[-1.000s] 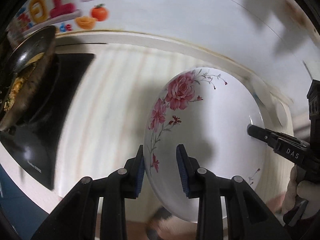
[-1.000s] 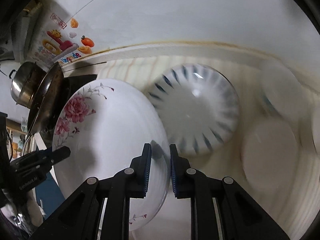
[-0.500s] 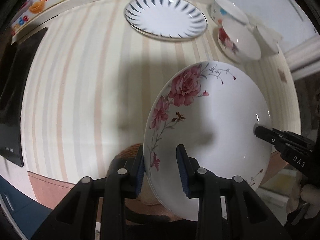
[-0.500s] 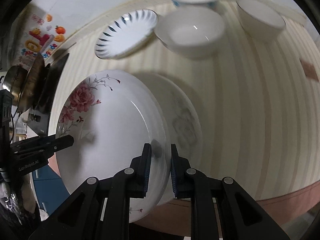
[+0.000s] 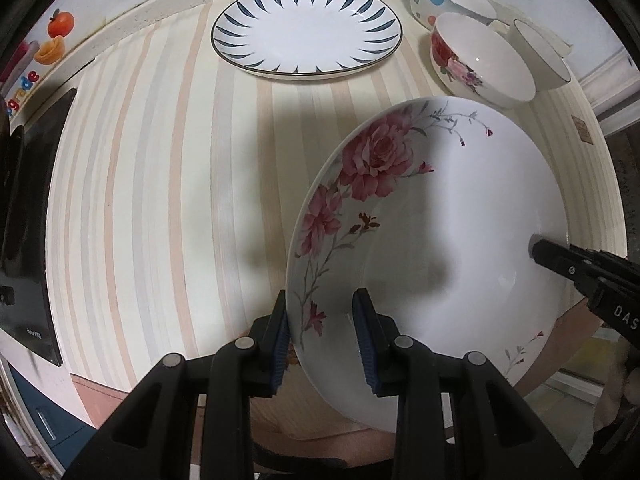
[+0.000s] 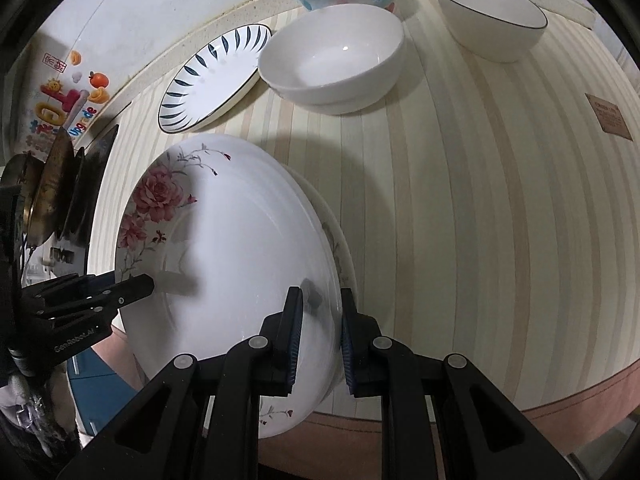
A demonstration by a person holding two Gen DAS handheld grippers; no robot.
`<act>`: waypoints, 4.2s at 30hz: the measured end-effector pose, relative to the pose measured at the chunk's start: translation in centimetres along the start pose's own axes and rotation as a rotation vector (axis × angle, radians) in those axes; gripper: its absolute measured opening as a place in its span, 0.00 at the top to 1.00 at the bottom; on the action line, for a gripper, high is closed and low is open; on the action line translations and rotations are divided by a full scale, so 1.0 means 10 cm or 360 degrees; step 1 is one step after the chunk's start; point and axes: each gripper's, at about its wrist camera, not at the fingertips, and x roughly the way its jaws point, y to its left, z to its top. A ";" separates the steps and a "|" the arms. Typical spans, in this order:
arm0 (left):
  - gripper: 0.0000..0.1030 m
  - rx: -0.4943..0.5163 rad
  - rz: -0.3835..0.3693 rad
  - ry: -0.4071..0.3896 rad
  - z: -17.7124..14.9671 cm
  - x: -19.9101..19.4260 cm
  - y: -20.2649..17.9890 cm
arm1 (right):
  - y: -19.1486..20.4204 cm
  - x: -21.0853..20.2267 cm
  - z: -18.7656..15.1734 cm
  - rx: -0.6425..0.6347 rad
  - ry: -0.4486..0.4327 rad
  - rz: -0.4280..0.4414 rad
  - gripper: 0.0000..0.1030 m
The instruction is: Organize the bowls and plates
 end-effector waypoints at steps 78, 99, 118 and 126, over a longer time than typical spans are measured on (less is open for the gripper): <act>0.76 -0.0297 -0.0069 -0.0183 1.67 -0.44 0.85 | 0.85 0.32 2.42 -0.0274 0.0083 -0.0110 0.82; 0.76 -0.0127 -0.0151 -0.0276 0.48 -1.08 0.08 | 0.64 -0.86 0.73 -0.0241 -0.0040 -0.0077 0.82; 0.76 -0.0020 -0.0088 0.0010 0.12 -0.19 -0.27 | 0.11 -0.22 0.00 -0.0068 0.0114 -0.0057 0.82; 0.76 -0.0022 -0.0057 0.0047 0.14 -0.09 -0.26 | 0.06 -0.12 0.02 -0.0052 0.0140 -0.0038 0.82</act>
